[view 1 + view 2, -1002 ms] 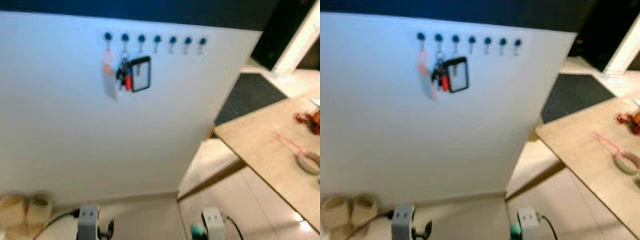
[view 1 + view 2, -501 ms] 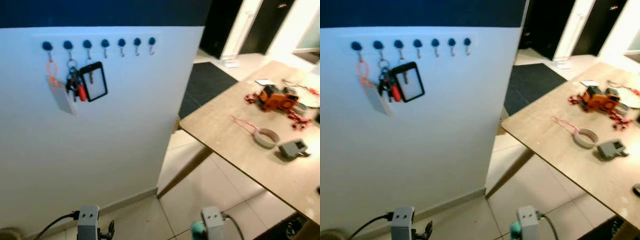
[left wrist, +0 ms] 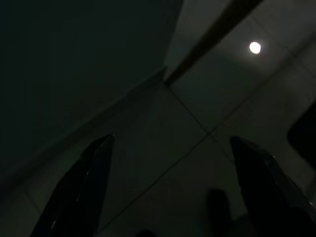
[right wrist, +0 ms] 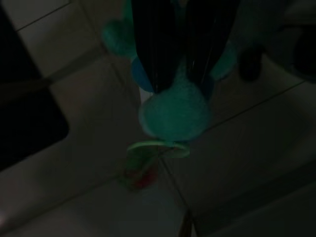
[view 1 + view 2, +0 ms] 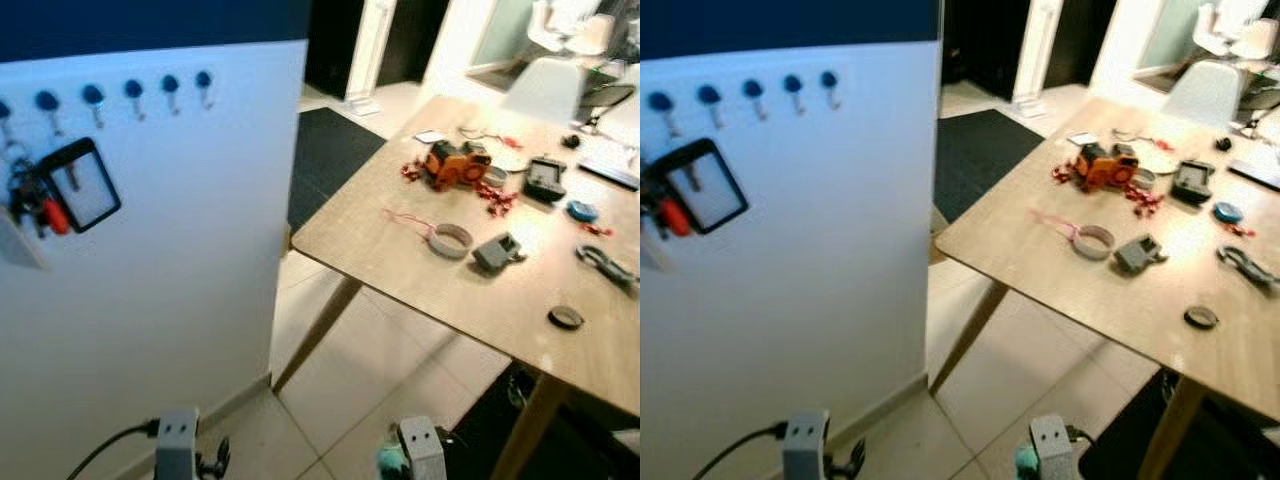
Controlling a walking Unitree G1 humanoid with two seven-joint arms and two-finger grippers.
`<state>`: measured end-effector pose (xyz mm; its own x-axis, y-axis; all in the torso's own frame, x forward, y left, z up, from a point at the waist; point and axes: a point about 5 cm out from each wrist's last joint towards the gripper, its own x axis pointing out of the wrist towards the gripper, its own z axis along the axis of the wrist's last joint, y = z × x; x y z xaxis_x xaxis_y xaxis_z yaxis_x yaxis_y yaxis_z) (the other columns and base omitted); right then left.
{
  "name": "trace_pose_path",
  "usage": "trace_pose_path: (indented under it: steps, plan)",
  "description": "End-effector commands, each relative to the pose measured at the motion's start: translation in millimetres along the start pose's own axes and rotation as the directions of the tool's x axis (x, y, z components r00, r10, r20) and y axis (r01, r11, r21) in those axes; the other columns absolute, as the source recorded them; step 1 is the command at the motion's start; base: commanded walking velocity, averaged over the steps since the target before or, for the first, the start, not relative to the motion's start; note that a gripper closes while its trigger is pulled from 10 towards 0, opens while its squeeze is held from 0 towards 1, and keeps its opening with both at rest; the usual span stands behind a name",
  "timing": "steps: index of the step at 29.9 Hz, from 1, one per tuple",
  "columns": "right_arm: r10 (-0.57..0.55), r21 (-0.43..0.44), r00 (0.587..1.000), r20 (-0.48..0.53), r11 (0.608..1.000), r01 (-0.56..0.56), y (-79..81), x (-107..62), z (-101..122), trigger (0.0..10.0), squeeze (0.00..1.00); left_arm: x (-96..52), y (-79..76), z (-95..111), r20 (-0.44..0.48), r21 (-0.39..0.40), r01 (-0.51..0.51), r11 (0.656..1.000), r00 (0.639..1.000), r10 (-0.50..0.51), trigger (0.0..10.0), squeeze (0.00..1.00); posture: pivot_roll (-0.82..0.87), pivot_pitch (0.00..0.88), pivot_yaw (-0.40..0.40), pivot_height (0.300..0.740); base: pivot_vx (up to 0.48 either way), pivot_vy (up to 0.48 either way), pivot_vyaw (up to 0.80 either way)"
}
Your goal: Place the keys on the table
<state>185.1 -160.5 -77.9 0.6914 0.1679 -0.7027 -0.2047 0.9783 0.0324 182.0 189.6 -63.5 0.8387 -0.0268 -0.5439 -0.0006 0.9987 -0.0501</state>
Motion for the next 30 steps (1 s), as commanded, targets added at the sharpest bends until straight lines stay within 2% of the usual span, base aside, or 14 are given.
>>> trace_pose_path:
  steps: [1,21,30]
  plan:
    - [-0.015,-0.006,1.000,-0.015,1.000,0.015,-5.8,-2.6,-4.7,10.0,0.00,0.5,-4.2,-1.1,-0.004,0.002,0.013,1.000,1.000,-0.013,10.0,0.00,0.06,0.064,-0.048,0.740,0.000,0.000,-0.80]
    - [0.017,-0.019,1.000,-0.005,1.000,-0.017,-4.1,-1.6,-1.6,10.0,0.00,1.2,-3.5,0.4,0.006,-0.011,-0.003,1.000,1.000,0.003,10.0,0.00,0.06,0.045,-0.058,0.740,0.000,0.000,-0.80]
    - [0.021,-0.046,1.000,-0.006,0.999,-0.021,-3.6,0.6,3.1,10.0,0.00,1.0,0.1,1.9,0.020,-0.030,-0.047,0.998,0.999,0.047,10.0,0.00,0.06,0.034,-0.063,0.740,0.000,0.000,0.00]
